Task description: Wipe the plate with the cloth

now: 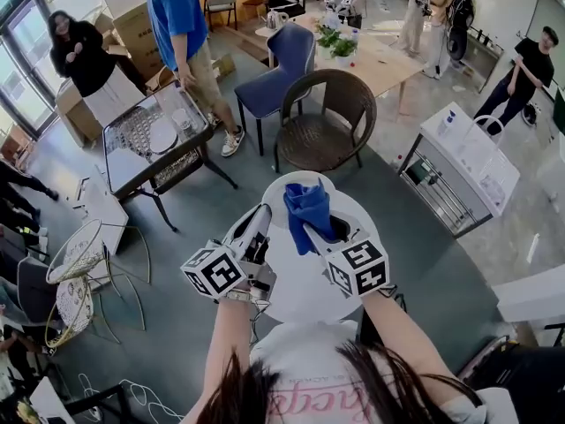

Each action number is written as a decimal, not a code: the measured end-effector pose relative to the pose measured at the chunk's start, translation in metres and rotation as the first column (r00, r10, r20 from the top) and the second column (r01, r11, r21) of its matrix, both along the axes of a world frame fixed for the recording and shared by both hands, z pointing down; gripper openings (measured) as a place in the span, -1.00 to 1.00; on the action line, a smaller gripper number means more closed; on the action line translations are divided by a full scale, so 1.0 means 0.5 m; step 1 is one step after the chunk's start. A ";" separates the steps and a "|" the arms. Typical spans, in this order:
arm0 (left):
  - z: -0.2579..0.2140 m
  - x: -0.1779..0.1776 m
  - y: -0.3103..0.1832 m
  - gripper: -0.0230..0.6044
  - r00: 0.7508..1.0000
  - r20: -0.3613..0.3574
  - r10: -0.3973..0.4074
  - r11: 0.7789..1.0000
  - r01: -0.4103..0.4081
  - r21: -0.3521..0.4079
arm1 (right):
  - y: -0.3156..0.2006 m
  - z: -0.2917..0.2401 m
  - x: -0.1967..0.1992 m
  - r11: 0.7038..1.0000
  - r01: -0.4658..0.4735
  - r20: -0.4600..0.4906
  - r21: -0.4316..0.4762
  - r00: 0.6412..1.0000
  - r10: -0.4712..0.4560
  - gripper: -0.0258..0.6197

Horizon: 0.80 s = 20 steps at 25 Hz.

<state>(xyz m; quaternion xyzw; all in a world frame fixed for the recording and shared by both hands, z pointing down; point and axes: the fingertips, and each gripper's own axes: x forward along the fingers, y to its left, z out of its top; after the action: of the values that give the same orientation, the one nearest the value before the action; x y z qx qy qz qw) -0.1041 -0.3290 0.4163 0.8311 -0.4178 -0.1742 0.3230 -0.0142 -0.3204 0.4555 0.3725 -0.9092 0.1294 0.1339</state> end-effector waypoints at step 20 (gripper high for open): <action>-0.073 0.049 0.024 -0.86 0.799 0.588 -0.128 0.895 -0.162 0.415 | -0.053 -0.047 0.237 0.959 -0.284 0.019 0.003 0.959 0.284 -0.51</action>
<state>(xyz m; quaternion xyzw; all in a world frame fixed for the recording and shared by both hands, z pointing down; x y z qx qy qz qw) -0.0795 -0.3169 0.3797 0.8978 -0.4396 0.0105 -0.0238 0.1044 -0.3470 0.4321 0.4984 -0.8477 0.1483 0.1047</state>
